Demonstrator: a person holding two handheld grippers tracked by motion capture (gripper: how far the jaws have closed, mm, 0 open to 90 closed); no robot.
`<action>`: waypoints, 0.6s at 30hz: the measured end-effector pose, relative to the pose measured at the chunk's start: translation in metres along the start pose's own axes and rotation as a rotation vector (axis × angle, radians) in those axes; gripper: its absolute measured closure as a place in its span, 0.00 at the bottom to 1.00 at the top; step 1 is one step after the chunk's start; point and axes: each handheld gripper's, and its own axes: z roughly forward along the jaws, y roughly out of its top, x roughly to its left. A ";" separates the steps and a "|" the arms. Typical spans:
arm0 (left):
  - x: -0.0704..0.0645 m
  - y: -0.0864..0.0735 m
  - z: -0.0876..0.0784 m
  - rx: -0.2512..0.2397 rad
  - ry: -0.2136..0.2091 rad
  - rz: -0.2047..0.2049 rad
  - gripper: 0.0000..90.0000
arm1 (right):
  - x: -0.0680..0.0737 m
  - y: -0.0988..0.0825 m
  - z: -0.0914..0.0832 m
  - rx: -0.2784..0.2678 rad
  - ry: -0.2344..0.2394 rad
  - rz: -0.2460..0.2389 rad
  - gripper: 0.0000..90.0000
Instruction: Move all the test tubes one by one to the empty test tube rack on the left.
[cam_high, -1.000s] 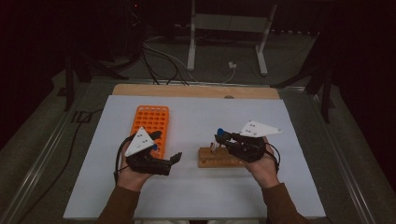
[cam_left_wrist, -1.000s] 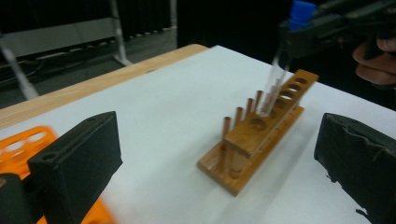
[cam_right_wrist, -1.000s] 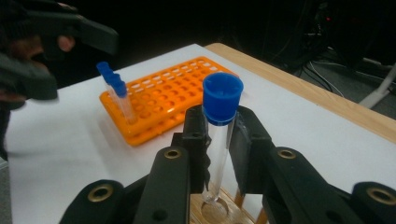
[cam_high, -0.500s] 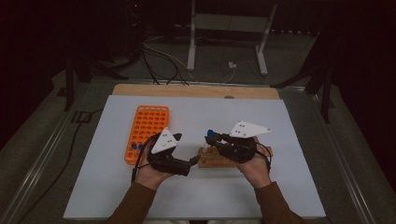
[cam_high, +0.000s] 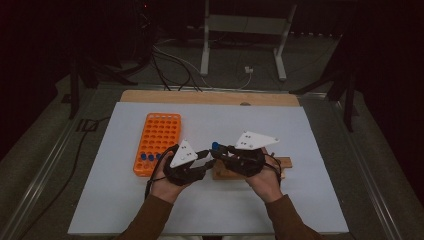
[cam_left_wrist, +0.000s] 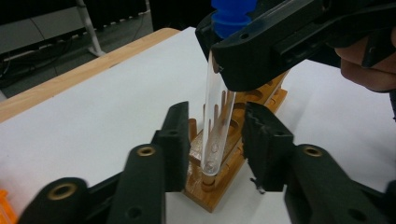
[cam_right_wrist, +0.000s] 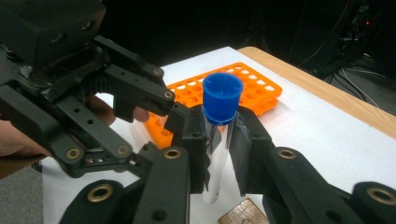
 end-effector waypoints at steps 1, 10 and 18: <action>0.000 0.000 0.000 -0.001 -0.001 0.003 0.74 | 0.000 0.000 0.000 -0.001 0.001 0.001 0.85; 0.001 0.000 -0.001 -0.014 -0.016 -0.005 0.81 | 0.001 -0.001 0.002 0.004 0.013 0.003 0.85; 0.002 0.000 0.000 -0.011 -0.025 -0.002 0.86 | 0.001 -0.002 0.002 0.007 0.020 0.004 0.85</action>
